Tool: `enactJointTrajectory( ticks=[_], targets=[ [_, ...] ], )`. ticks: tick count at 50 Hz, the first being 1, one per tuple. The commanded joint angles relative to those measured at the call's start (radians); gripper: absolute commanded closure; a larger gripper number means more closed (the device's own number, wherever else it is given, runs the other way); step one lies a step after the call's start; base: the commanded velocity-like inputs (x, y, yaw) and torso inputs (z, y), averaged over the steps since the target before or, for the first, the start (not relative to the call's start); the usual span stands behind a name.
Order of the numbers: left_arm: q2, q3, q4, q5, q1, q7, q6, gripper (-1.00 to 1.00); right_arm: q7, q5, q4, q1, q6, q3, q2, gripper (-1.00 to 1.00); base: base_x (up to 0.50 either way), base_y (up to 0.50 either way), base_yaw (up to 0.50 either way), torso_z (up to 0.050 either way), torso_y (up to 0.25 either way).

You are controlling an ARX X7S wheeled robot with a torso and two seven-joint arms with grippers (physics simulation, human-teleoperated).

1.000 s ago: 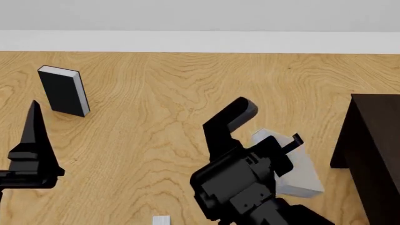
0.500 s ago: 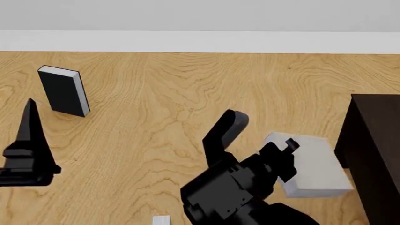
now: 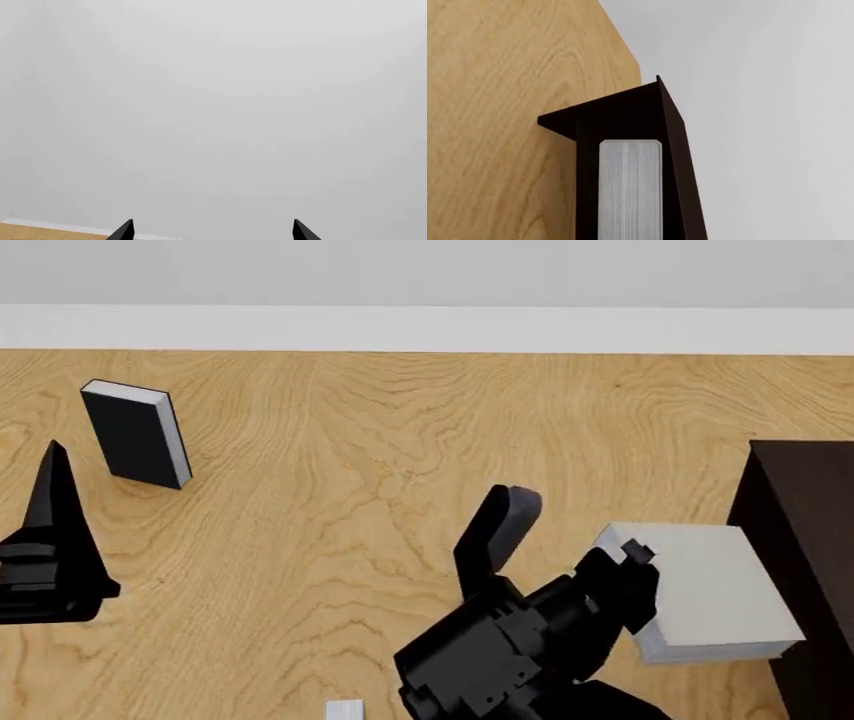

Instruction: Pick up the book on the right and place it on the cabinet shelf.

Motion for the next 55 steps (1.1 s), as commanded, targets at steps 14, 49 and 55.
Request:
enactJointTrajectory(
  ticks=[14, 49, 55],
  targets=[
    [-0.006, 0.002, -0.003, -0.010, -0.002, -0.004, 0.006, -1.00, 0.006, -0.139, 0.035, -0.017, 0.043, -0.039, -0.001, 1.00, 0.00, 0.00, 0.00, 0.000, 0.001],
    [-0.016, 0.017, 0.000, -0.011, 0.001, -0.007, 0.016, -1.00, -0.059, -0.247, 0.140, -0.081, 0.015, -0.014, -0.001, 1.00, 0.00, 0.00, 0.00, 0.000, 0.001],
    [-0.018, 0.016, 0.002, -0.014, 0.002, -0.007, 0.018, -1.00, -0.067, -0.265, 0.150, -0.086, 0.003, -0.010, -0.001, 1.00, 0.00, 0.00, 0.00, 0.002, 0.002]
  ],
)
